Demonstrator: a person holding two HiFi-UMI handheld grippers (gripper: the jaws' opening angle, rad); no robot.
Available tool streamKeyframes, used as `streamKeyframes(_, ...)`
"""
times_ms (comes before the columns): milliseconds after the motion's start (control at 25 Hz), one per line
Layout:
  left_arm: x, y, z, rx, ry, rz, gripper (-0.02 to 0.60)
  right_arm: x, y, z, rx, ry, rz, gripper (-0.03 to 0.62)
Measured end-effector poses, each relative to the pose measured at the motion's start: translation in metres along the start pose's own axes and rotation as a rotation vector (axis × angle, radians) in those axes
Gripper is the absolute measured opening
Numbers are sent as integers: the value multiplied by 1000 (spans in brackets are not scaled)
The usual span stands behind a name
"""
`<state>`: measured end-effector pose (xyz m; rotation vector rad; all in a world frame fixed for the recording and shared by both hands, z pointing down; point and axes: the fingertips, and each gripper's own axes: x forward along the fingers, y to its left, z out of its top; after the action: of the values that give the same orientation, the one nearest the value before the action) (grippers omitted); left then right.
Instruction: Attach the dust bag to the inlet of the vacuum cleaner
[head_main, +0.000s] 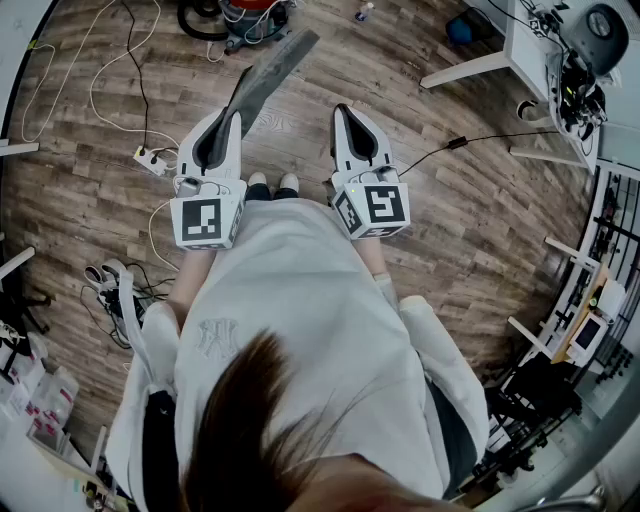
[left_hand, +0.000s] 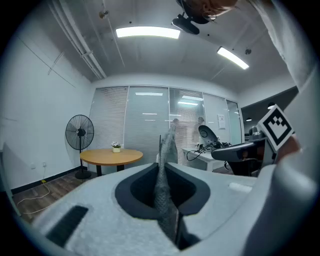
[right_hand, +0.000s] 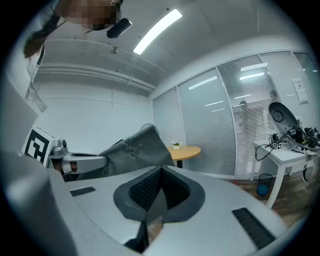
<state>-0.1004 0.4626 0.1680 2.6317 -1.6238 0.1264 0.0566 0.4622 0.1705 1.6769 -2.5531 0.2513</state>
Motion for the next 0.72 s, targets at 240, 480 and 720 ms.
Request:
streamKeyframes(240,0,-10,1,-4,1,13,38,-10,-11,2,6,-9,3,2)
streamKeyframes(480,-1,-28,3,-2,3,21,38,-22,-22,3,9,-15,18,2)
streamKeyframes(720,-1,-44,-5,-7,4,34,38,-38,-33,1,31,-58,63,2)
